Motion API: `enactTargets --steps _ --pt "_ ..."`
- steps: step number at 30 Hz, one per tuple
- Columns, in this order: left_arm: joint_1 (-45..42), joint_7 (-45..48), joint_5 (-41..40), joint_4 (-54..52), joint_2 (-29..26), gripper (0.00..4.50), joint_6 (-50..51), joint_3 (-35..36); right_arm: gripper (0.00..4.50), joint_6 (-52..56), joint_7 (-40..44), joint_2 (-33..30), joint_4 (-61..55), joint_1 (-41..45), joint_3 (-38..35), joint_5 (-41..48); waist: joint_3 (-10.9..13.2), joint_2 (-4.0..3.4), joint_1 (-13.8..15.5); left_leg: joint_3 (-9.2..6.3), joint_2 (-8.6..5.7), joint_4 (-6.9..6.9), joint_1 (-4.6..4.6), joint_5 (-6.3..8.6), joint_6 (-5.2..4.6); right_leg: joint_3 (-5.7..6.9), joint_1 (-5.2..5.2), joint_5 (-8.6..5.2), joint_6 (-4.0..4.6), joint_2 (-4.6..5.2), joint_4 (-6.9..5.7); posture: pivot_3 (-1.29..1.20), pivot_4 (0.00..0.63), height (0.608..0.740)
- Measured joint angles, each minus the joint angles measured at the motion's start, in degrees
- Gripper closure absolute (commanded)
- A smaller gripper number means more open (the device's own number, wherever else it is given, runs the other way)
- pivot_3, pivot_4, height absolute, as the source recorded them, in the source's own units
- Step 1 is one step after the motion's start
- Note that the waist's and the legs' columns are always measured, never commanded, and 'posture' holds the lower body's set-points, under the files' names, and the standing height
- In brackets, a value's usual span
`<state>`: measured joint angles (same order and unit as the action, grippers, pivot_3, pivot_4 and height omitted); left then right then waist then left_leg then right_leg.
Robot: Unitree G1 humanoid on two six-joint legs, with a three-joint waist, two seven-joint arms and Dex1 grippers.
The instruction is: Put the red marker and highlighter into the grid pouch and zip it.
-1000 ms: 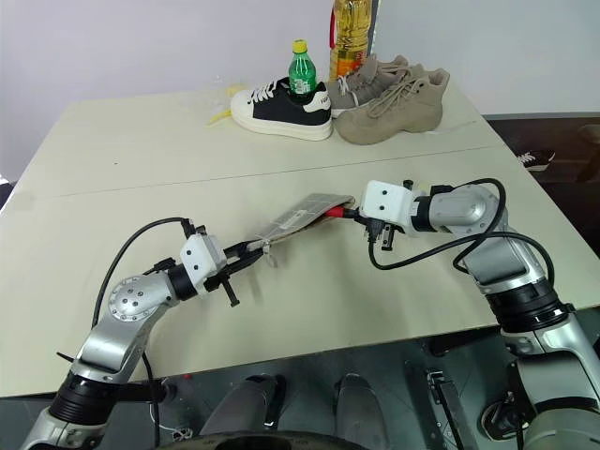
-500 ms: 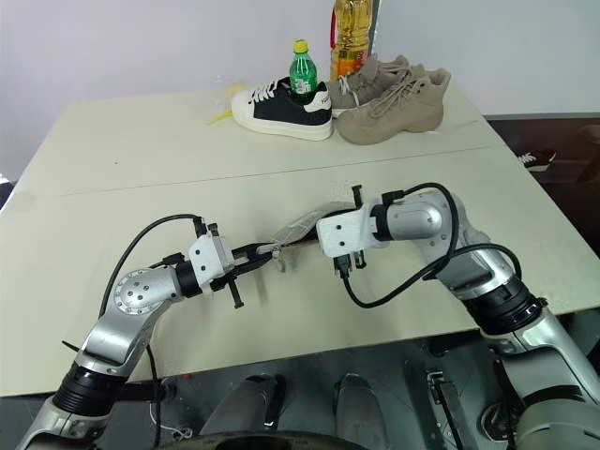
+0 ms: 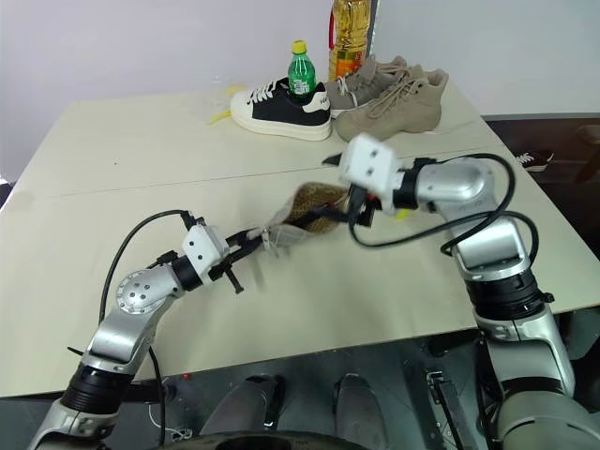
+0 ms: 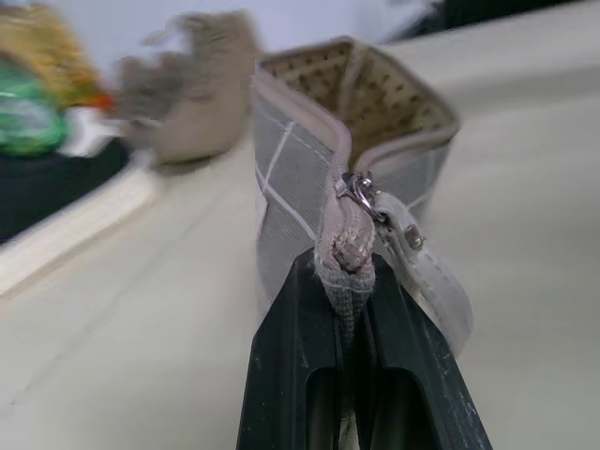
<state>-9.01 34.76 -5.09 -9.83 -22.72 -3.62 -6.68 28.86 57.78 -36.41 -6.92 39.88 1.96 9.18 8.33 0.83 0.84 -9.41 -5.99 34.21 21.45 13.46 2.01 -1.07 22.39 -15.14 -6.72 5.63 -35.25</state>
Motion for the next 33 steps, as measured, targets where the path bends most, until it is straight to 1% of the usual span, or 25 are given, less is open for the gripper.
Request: enactTargets --steps 2,3,4,6,8,10,12,15,19,24,26,27,32,33 --pt "-0.1 -2.3 1.0 0.7 0.9 4.50 -0.8 0.9 0.29 3.7 -4.0 0.5 5.3 1.1 -2.6 0.6 0.0 0.00 0.0 0.00 -0.02 0.00 0.01 0.00 0.00 0.00 0.01 0.02 0.00 0.00 0.00 0.00 0.150 0.740" --pt "0.0 -3.1 1.5 0.8 1.0 4.50 -1.1 0.9 0.13 7.0 -6.9 0.6 8.7 1.8 -4.2 0.6 0.0 0.00 0.0 0.00 -0.02 0.00 0.03 0.00 0.00 -0.01 0.04 0.02 0.01 0.01 0.00 0.00 0.150 0.740" --pt "0.1 -3.7 1.9 0.8 1.0 4.50 -1.5 0.9 0.13 10.3 -9.7 0.6 11.6 2.4 -5.7 0.6 0.0 0.00 0.0 0.00 -0.02 -0.01 0.04 0.00 0.00 -0.01 0.07 0.03 0.01 0.01 -0.01 0.00 0.150 0.740" --pt "0.3 -4.4 2.5 0.9 1.0 4.50 -2.1 0.9 0.13 16.0 -15.3 1.5 15.1 3.2 -7.7 0.2 0.0 -0.02 -0.1 0.01 -0.02 -0.05 0.04 0.00 0.00 -0.02 0.15 0.05 0.01 0.02 -0.09 0.00 0.150 0.740" --pt "0.2 -5.0 3.2 1.3 1.0 4.50 -2.5 0.9 0.13 19.1 -20.7 2.9 17.5 3.6 -8.2 -0.9 0.0 -0.07 -0.3 0.06 0.02 -0.07 0.04 0.00 0.00 -0.05 0.19 0.06 0.01 0.01 -0.13 0.00 0.150 0.740" --pt "0.2 -5.2 3.4 1.8 1.0 4.50 -3.3 0.8 0.13 21.3 -27.3 4.9 20.1 3.8 -8.6 -2.6 0.0 -0.10 -0.3 0.07 0.02 -0.07 0.04 -0.01 0.01 -0.05 0.21 0.06 0.01 0.00 -0.17 0.00 0.150 0.740" --pt "-0.3 -5.3 3.7 2.7 1.2 4.50 -4.3 0.7 0.13 23.6 -34.9 8.4 21.7 3.9 -10.8 -3.9 0.0 -0.10 -0.2 0.07 0.01 -0.06 0.04 -0.01 0.02 -0.05 0.20 0.06 0.01 0.01 -0.19 0.00 0.150 0.740" --pt "-0.7 -5.3 3.9 3.2 2.3 4.50 -4.7 0.4 0.13 26.5 -43.4 13.1 24.5 3.8 -14.3 -4.1 0.0 -0.10 -0.1 0.08 -0.03 -0.04 0.05 -0.01 0.02 -0.07 0.18 0.09 -0.01 0.01 -0.19 0.00 0.150 0.740" --pt "-0.8 -5.1 4.1 3.3 3.0 4.50 -4.9 -0.7 0.13 27.0 -49.1 15.2 27.0 3.5 -16.2 -4.1 0.0 -0.11 -0.2 0.07 -0.04 -0.04 0.04 -0.02 0.01 -0.07 0.18 0.12 -0.06 0.01 -0.21 0.00 0.150 0.740" --pt "-0.8 -5.0 4.1 3.3 3.2 4.50 -5.4 -1.2 0.13 27.6 -53.5 17.4 27.4 3.5 -19.5 -2.9 -0.1 -0.13 -0.3 0.06 -0.03 -0.05 -0.01 -0.02 0.01 -0.07 0.16 0.12 -0.06 -0.02 -0.24 0.00 0.150 0.740" --pt "-0.8 -5.0 4.1 3.3 3.2 4.50 -5.4 -1.4 0.64 28.3 -54.3 17.9 27.8 3.5 -20.2 -2.2 -0.1 -0.13 -0.4 0.06 -0.03 -0.04 0.00 -0.02 0.01 -0.07 0.15 0.12 -0.06 -0.02 -0.25 0.00 0.150 0.740" --pt "-0.7 -5.0 4.1 3.3 3.2 4.50 -5.4 -1.5 0.98 28.3 -54.7 18.2 27.9 3.5 -20.5 -2.0 -0.1 -0.14 -0.4 0.06 -0.03 -0.04 0.00 -0.02 0.01 -0.07 0.15 0.12 -0.06 -0.02 -0.25 0.00 0.150 0.740" --pt "-0.6 -5.0 4.1 3.3 3.2 4.50 -5.4 -1.5 3.51 28.7 -55.5 18.2 27.9 3.5 -20.7 -1.4 -0.1 -0.13 -0.7 0.06 -0.02 -0.04 -0.03 -0.02 0.01 -0.07 0.14 0.12 -0.07 -0.03 -0.27 0.00 0.150 0.740" --pt "-0.6 -5.0 4.1 3.3 3.2 4.50 -5.4 -1.5 3.62 28.7 -55.5 18.2 27.9 3.5 -20.6 -1.2 -0.1 -0.13 -0.8 0.06 -0.02 -0.04 -0.03 -0.02 0.01 -0.07 0.14 0.12 -0.07 -0.03 -0.28 0.00 0.150 0.740"
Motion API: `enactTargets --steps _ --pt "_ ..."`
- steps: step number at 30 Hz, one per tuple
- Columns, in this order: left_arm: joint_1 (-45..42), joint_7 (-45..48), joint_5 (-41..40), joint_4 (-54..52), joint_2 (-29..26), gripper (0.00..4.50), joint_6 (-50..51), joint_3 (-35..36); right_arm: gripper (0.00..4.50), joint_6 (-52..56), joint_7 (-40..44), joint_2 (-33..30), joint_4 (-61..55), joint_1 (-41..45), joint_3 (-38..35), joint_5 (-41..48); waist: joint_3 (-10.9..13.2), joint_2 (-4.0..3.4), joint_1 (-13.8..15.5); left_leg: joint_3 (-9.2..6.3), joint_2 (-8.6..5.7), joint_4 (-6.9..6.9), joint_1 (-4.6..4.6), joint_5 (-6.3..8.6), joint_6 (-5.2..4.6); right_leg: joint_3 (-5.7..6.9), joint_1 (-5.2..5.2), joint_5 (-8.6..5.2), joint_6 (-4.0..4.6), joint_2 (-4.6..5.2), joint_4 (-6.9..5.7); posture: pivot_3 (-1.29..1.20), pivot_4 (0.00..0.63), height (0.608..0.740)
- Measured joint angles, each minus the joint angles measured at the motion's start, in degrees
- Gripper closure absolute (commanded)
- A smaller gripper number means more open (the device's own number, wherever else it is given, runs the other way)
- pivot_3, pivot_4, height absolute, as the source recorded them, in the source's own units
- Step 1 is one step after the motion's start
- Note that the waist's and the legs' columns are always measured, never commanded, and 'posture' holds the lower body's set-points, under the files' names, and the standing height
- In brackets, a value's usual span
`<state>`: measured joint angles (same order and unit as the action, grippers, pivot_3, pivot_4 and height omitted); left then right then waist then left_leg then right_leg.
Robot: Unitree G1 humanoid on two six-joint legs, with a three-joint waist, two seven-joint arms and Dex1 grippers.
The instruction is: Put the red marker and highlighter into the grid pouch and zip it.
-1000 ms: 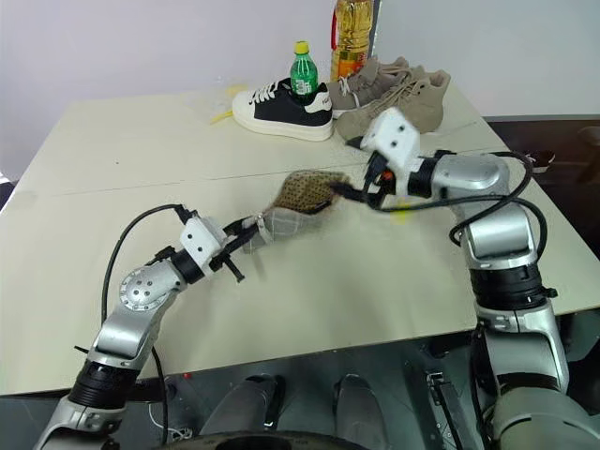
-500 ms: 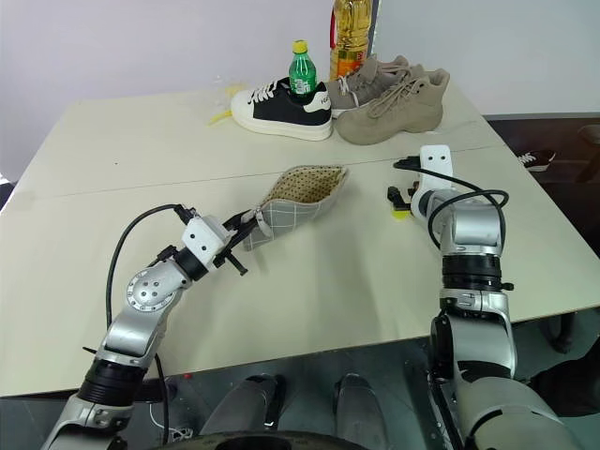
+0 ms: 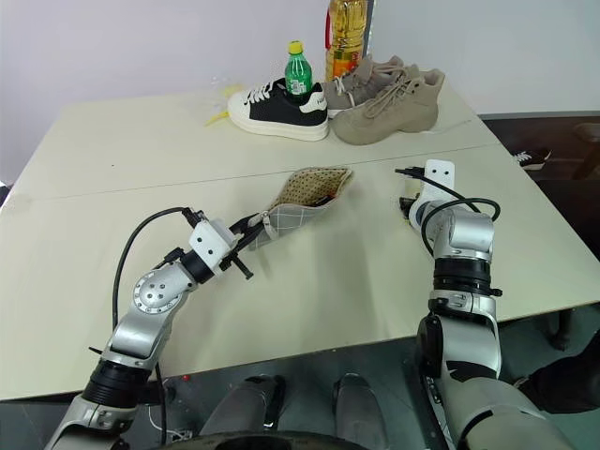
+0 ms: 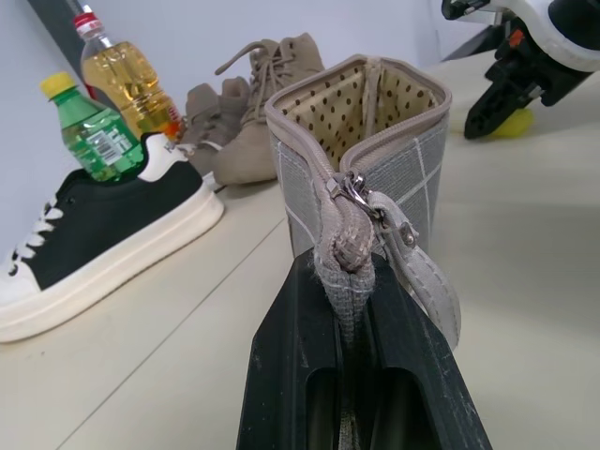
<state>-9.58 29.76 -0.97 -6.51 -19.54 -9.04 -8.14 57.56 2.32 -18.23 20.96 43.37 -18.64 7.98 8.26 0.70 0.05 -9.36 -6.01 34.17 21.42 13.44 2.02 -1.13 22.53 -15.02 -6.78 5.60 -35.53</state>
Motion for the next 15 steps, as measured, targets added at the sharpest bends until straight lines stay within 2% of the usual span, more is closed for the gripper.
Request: enactTargets --steps 3,5,8,10,15 --pt "0.0 0.0 0.0 0.0 0.0 4.50 0.0 0.0 3.61 -0.5 0.9 -0.5 0.0 -0.1 1.1 0.1 0.0 0.00 -0.5 -0.01 0.00 -0.01 0.01 0.00 0.00 0.00 0.00 0.00 0.00 0.00 0.00 0.00 0.150 0.740" --pt "0.0 0.0 0.0 0.0 -0.1 4.50 -0.1 0.1 3.61 -2.5 3.9 -2.0 -0.2 -0.7 4.8 -0.4 0.0 -0.03 -0.7 0.00 -0.01 -0.01 0.02 0.00 0.00 0.00 0.01 0.00 0.00 0.00 0.01 0.00 0.150 0.740" --pt "-0.1 0.0 -0.2 0.0 -0.6 4.50 -0.2 0.5 3.61 -11.1 13.4 -8.6 -3.4 -2.7 14.7 -3.3 0.1 -0.14 -0.9 0.02 -0.02 -0.01 0.05 0.00 0.00 0.01 0.03 0.00 -0.04 0.00 0.03 0.00 0.150 0.740" --pt "-0.2 0.1 -0.5 -0.1 -1.1 4.50 -0.3 1.0 3.61 -21.0 21.6 -15.5 -7.9 -4.0 21.6 -6.4 0.1 -0.15 -0.9 0.03 -0.01 -0.01 0.04 0.00 0.00 0.03 0.01 -0.01 -0.08 0.00 0.06 0.00 0.150 0.740" --pt "-0.2 0.6 -1.0 -0.2 -1.8 4.50 -0.4 1.1 3.61 -37.8 36.3 -24.5 -14.6 -6.7 24.9 -7.2 0.1 -0.10 -0.8 0.02 0.01 0.00 0.01 0.01 -0.01 0.06 -0.09 -0.01 -0.10 0.00 0.16 0.00 0.150 0.740"
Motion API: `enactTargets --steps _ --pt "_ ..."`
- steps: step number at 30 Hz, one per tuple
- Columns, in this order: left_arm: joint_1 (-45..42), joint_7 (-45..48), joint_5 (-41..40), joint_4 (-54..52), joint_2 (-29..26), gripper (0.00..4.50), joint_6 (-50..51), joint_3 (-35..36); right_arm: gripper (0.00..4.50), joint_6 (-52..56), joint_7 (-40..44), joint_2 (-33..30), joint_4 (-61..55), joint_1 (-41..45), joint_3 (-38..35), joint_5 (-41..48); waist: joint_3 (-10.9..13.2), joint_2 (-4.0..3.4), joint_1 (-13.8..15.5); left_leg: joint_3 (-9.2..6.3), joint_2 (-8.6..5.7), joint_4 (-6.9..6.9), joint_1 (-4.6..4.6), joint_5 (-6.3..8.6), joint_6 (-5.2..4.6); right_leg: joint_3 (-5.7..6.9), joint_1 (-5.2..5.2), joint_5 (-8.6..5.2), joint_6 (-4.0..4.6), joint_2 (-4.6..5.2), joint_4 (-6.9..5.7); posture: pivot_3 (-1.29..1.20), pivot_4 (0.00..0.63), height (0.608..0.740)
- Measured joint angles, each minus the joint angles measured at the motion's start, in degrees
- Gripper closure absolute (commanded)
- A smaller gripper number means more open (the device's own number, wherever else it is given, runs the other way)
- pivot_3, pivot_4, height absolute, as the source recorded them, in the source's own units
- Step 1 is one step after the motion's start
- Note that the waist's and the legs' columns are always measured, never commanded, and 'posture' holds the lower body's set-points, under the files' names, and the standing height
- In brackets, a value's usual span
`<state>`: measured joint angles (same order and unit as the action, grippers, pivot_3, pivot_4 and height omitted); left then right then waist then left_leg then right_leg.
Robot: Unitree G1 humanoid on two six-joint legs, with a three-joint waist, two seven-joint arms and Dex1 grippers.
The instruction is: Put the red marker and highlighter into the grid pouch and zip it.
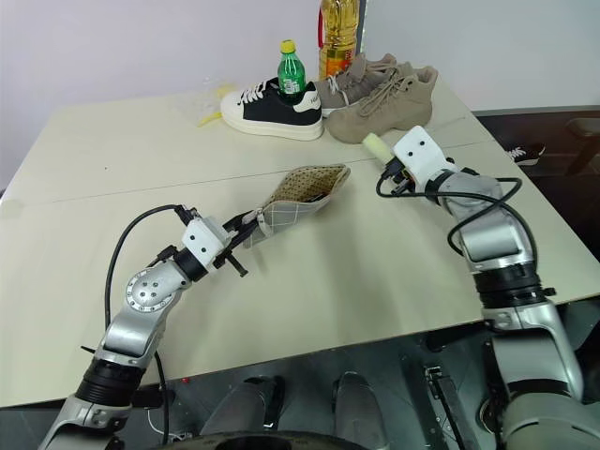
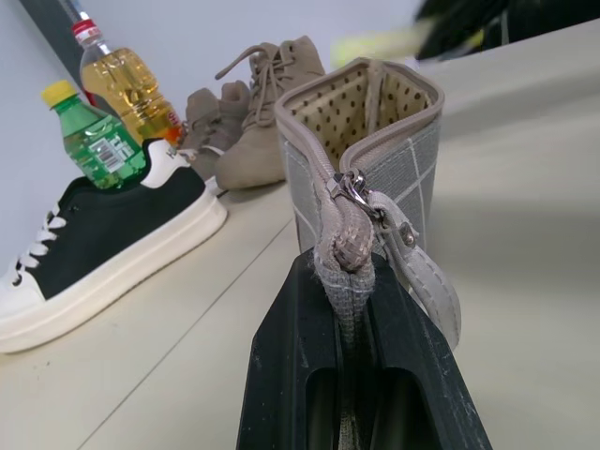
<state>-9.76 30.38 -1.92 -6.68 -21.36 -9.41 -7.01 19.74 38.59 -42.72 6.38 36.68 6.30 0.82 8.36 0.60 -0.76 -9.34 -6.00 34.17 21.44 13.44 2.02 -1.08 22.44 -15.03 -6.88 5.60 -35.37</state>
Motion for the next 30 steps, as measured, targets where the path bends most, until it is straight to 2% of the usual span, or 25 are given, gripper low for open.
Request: enactTargets --steps 4,10,22,24,26,29,30 --pt "0.0 0.8 -0.1 0.0 -0.1 4.50 0.0 -0.1 3.61 -6.0 9.4 -3.8 -4.0 -1.1 -0.1 2.6 0.0 0.00 0.1 0.01 0.01 0.02 0.02 0.00 0.00 -0.01 0.00 0.00 0.00 0.00 0.04 0.00 0.150 0.740" --pt "0.0 1.9 -1.1 0.0 0.1 4.50 0.0 -0.2 3.61 -10.9 15.4 -6.1 -6.2 -1.1 0.9 1.1 0.0 0.01 0.2 -0.01 0.01 0.01 0.02 0.00 0.00 -0.01 0.01 0.00 0.01 0.02 0.06 0.00 0.150 0.740" --pt "0.3 5.0 -1.3 -1.5 0.2 4.50 0.1 -2.6 3.61 -29.5 20.1 -6.7 -6.2 2.7 12.2 -13.9 0.0 0.01 0.2 0.00 0.01 0.01 0.02 0.00 0.00 -0.02 0.02 0.00 0.01 0.02 0.06 0.00 0.150 0.740" --pt "0.9 5.9 -1.3 -2.6 0.2 4.50 0.4 -3.6 2.53 -31.4 20.4 -5.5 -6.3 3.0 13.3 -14.6 0.0 0.02 0.2 -0.01 0.01 0.00 0.02 0.00 0.00 -0.02 0.02 0.00 0.01 0.02 0.06 0.00 0.150 0.740" --pt "1.2 6.3 -1.3 -3.1 0.2 4.50 0.6 -3.8 1.66 -32.1 20.5 -4.4 -6.3 3.0 13.6 -14.9 0.0 0.02 0.2 -0.02 0.01 0.00 0.02 0.00 0.00 -0.02 0.02 0.01 0.02 0.02 0.05 0.00 0.150 0.740" --pt "1.3 6.5 -1.3 -3.3 0.2 4.50 1.2 -3.9 0.02 -32.7 20.3 -3.1 -6.4 3.1 13.6 -15.1 0.0 0.02 0.3 -0.02 0.00 0.01 0.02 0.00 0.00 -0.02 0.00 0.01 0.02 0.02 0.05 0.00 0.150 0.740" --pt "1.5 6.5 -1.3 -3.3 0.2 4.50 1.4 -3.9 0.02 -32.5 20.1 -2.9 -6.4 3.1 13.4 -15.1 0.0 0.02 0.3 -0.02 0.00 0.01 0.02 0.00 0.00 -0.02 0.01 0.01 0.02 0.02 0.05 0.00 0.150 0.740"
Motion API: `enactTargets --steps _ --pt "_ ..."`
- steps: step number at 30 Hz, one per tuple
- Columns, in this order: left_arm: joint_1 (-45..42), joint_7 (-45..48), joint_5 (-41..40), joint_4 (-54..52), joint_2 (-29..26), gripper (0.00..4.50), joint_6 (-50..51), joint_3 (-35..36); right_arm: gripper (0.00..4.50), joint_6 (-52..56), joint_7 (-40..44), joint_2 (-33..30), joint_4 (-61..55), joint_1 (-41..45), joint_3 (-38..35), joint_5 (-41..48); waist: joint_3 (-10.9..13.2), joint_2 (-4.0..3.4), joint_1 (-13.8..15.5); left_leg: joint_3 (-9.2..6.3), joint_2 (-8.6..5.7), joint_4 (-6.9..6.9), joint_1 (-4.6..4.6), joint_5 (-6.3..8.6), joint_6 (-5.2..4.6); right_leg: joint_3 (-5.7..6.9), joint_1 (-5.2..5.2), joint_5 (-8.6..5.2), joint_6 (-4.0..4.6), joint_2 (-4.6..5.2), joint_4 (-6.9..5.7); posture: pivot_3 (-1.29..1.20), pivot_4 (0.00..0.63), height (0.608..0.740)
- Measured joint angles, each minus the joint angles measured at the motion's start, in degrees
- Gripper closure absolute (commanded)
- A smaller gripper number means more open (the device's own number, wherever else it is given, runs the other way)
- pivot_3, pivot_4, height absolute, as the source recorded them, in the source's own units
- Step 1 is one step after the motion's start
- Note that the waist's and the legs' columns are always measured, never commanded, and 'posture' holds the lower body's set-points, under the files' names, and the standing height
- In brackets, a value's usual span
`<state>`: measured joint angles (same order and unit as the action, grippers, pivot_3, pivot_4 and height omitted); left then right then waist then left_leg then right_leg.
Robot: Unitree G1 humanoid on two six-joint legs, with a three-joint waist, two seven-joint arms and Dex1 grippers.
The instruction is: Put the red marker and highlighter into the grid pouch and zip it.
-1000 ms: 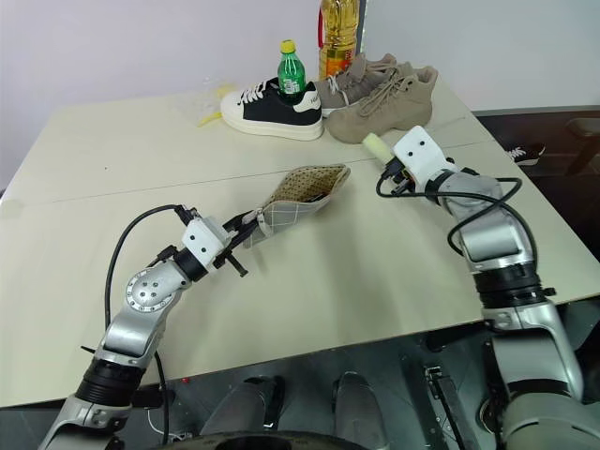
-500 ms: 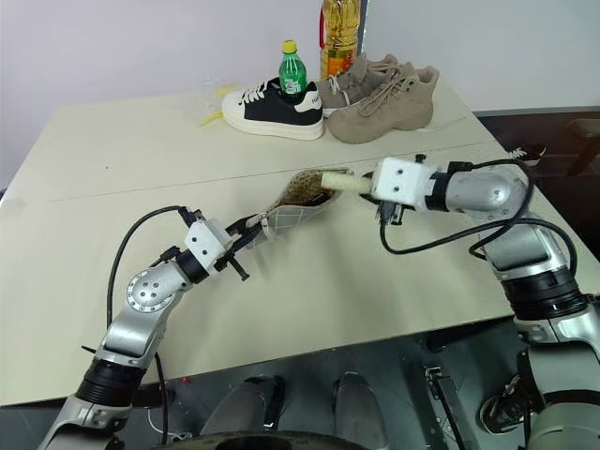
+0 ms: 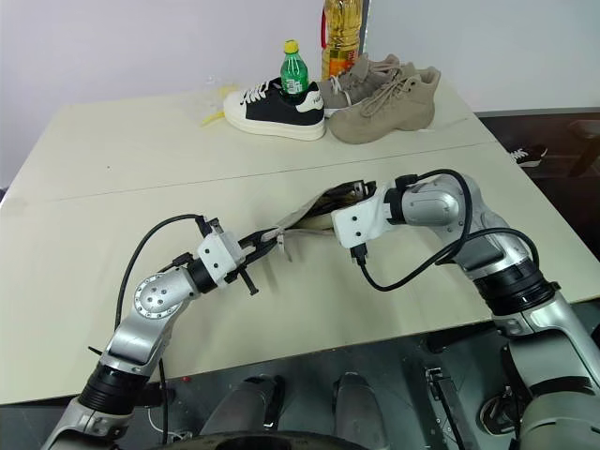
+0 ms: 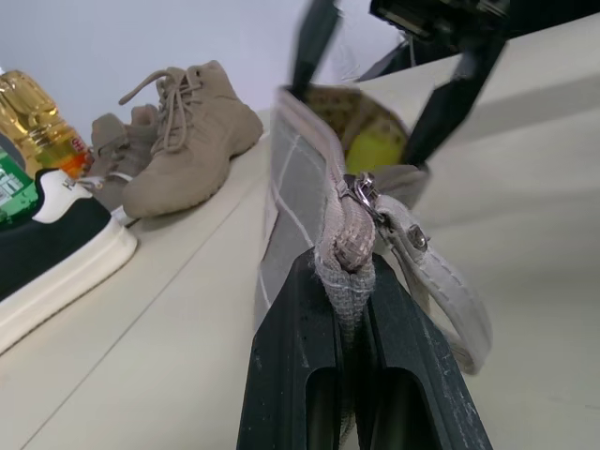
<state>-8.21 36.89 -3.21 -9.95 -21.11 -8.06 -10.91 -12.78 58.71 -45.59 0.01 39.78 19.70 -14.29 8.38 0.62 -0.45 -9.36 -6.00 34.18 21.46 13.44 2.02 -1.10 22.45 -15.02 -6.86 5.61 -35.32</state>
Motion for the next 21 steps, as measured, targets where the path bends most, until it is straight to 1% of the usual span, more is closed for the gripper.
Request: enactTargets --steps 3,6,11,14,17,21 --pt "0.6 -0.3 -0.1 0.0 0.2 4.50 0.3 0.1 0.02 3.1 -0.5 1.1 0.0 0.0 -2.3 1.9 0.0 0.00 0.0 -0.01 0.00 0.00 0.00 0.00 0.00 0.00 0.00 0.00 0.01 0.00 0.00 0.00 0.150 0.740" --pt "0.4 -1.7 -1.4 -0.1 1.9 4.50 1.2 1.1 0.02 10.9 0.1 2.2 -1.1 0.1 -6.6 7.8 0.0 0.00 0.1 -0.04 0.00 0.01 0.00 0.00 0.00 0.00 -0.01 0.00 0.01 0.00 0.00 0.00 0.150 0.740" --pt "-3.2 -6.1 -7.6 0.1 8.1 4.50 6.8 4.9 0.02 31.7 0.0 6.5 -5.4 2.5 -16.9 24.8 0.0 0.02 0.6 -0.07 0.00 0.03 0.02 0.00 0.00 0.01 -0.01 0.01 0.01 0.00 0.00 0.00 0.150 0.740" --pt "-4.2 -7.6 -11.4 -0.2 10.5 4.50 9.8 6.3 0.02 41.6 -1.2 8.2 -9.8 2.0 -20.2 32.7 0.0 0.06 1.0 -0.07 0.01 0.03 0.02 0.00 0.00 0.01 0.00 0.01 0.01 -0.01 0.00 0.00 0.150 0.740" --pt "-4.4 -8.4 -13.6 -0.3 11.6 4.50 11.9 6.6 0.02 47.8 -2.3 8.7 -13.0 -1.7 -19.6 36.1 0.0 0.09 1.3 -0.07 0.00 0.03 0.05 0.00 -0.01 0.02 0.00 0.01 0.01 0.00 0.01 0.00 0.150 0.740" --pt "-4.8 -9.3 -14.1 -0.3 12.8 4.50 13.4 7.2 0.02 54.2 -8.1 14.3 -15.4 -6.8 -15.3 36.9 -0.1 0.10 1.1 -0.03 0.00 0.05 0.04 0.00 0.00 0.00 0.05 0.01 0.01 0.00 -0.03 0.00 0.150 0.740"
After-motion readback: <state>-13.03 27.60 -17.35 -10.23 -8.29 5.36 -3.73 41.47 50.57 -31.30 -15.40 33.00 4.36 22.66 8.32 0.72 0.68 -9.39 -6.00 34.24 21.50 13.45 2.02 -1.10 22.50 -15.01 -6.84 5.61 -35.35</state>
